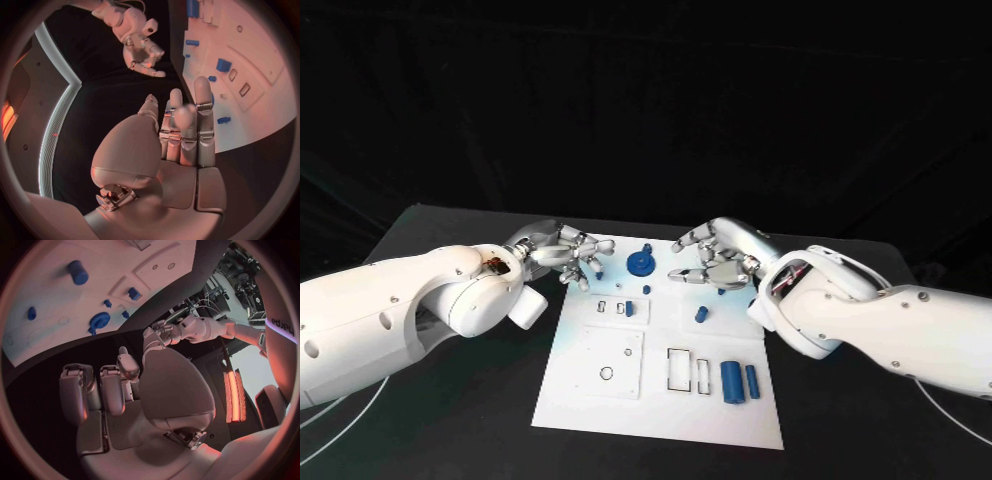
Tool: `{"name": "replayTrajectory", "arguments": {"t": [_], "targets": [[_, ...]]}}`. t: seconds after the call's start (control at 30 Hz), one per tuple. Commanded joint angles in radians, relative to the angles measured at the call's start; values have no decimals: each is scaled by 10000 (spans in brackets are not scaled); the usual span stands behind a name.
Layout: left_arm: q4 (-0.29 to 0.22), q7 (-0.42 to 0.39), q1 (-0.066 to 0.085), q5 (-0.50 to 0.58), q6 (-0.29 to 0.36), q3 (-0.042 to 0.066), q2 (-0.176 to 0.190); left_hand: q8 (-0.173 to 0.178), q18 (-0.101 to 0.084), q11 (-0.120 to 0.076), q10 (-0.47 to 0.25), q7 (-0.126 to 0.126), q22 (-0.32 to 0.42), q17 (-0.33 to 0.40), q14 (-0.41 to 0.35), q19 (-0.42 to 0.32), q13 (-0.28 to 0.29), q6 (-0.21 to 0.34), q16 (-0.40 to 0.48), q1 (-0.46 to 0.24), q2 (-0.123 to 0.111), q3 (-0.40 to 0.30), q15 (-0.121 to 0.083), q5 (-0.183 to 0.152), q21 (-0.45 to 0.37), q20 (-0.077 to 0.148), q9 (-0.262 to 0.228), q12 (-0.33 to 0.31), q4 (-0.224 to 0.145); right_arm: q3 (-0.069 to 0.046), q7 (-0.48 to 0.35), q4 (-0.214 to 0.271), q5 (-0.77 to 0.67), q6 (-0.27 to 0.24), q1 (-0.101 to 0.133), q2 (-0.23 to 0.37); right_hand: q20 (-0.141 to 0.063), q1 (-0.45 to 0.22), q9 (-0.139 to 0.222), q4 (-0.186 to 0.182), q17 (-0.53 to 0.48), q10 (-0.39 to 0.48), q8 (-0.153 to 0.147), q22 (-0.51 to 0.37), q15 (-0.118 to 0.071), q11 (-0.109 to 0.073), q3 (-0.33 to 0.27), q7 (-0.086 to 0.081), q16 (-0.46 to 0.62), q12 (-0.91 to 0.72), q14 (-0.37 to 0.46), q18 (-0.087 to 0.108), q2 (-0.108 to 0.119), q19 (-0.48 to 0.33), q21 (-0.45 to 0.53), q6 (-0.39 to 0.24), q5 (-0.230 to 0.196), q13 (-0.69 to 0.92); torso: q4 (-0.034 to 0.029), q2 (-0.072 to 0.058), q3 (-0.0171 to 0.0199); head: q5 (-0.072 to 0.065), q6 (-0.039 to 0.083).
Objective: Assemble the parts on the task board
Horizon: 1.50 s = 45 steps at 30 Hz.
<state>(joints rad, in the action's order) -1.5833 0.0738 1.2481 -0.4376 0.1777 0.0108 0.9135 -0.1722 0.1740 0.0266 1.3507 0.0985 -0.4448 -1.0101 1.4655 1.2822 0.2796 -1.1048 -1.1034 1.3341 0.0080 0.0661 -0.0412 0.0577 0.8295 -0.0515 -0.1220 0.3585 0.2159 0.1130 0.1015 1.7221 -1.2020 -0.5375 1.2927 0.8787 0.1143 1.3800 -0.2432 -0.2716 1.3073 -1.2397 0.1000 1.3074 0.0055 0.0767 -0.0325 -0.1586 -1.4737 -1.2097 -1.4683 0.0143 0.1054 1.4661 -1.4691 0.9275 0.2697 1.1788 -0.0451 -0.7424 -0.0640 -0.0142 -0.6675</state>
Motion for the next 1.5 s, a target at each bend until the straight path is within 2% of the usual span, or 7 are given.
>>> {"name": "replayTrajectory", "arguments": {"t": [0.03,0.1,0.13,0.3,0.53,1.07,1.5], "targets": [[125,2412,171,-2810,-1466,14,-240,-211,-316,-64,-150,-83,-2034,-2254,483,237,850,-111,-2019,-212,-18,168,-92,-86,1761,69,-249,885,305,-5,-999,99,2037,77,143,374,-68,-6,-16,63,961,33,79,1866,-73,-45,19,37,53,20,-614,163,-102,289,56,88,69,-19,12,124,48,38,-41],[218,2972,270,-3478,-1721,14,-410,-524,-481,-143,-323,-202,-3604,-3619,629,508,1720,-197,-3156,-424,-31,356,-164,-149,3002,148,-550,1859,595,-7,-998,106,2191,136,198,577,-72,-3,-21,70,951,35,90,1872,-77,-50,14,43,60,24,-611,161,-106,295,49,103,91,-26,7,163,67,46,-64],[260,3205,314,-3740,-1819,14,-486,-555,-527,-178,-338,-172,-3902,-3832,669,588,1785,-208,-3319,-461,-9,369,-160,-52,3190,151,-577,1932,631,-7,-987,102,2240,161,216,647,-76,-5,-26,75,942,41,102,1865,-81,-56,8,49,67,32,-609,164,-114,289,60,119,115,-37,6,171,75,49,-64],[585,4397,582,-4808,-2432,8,-1048,-1375,-750,-304,-744,-295,-5572,-4733,800,1003,4884,117,-4018,-591,140,740,-247,-58,4410,244,-1451,5071,678,-8,-897,69,2394,270,272,911,-84,-6,-36,85,927,51,124,1858,-90,-67,-3,59,79,48,-606,167,-132,282,74,146,172,-59,-3,239,125,83,-149],[1065,5477,825,-5640,-3067,-67,-1916,-2258,-1029,-376,-641,-380,-7323,-5448,1003,1645,6545,461,-4555,-639,288,983,-358,-52,5443,330,-2407,6690,692,-5,-734,-16,2369,340,290,1015,-98,3,-46,108,896,63,145,1855,-104,-79,-20,71,102,69,-599,168,-154,281,83,162,280,-88,-23,286,153,118,-242],[2092,6487,1012,-6199,-3905,-327,-3320,-2793,-1089,-428,-582,-434,-7753,-5605,1052,1739,7110,774,-4673,-1421,184,1493,-368,-63,5696,369,-3129,7217,756,4,-549,-144,2164,395,291,1010,-110,-7,-51,123,875,74,157,1840,-114,-87,-54,78,121,92,-595,174,-156,267,110,159,406,-120,-18,257,135,147,-349],[2589,6522,1003,-6266,-4448,-453,-3834,-2857,-1106,-435,-594,-444,-7858,-5603,1052,1766,7128,801,-4672,-1464,217,1506,-372,-60,5752,371,-3219,7233,744,7,-507,-176,2207,372,291,1020,-114,-34,-51,115,849,100,155,1817,-116,-87,-78,76,140,123,-589,183,-157,246,145,144,457,-156,-27,258,135,121,-447]]}}
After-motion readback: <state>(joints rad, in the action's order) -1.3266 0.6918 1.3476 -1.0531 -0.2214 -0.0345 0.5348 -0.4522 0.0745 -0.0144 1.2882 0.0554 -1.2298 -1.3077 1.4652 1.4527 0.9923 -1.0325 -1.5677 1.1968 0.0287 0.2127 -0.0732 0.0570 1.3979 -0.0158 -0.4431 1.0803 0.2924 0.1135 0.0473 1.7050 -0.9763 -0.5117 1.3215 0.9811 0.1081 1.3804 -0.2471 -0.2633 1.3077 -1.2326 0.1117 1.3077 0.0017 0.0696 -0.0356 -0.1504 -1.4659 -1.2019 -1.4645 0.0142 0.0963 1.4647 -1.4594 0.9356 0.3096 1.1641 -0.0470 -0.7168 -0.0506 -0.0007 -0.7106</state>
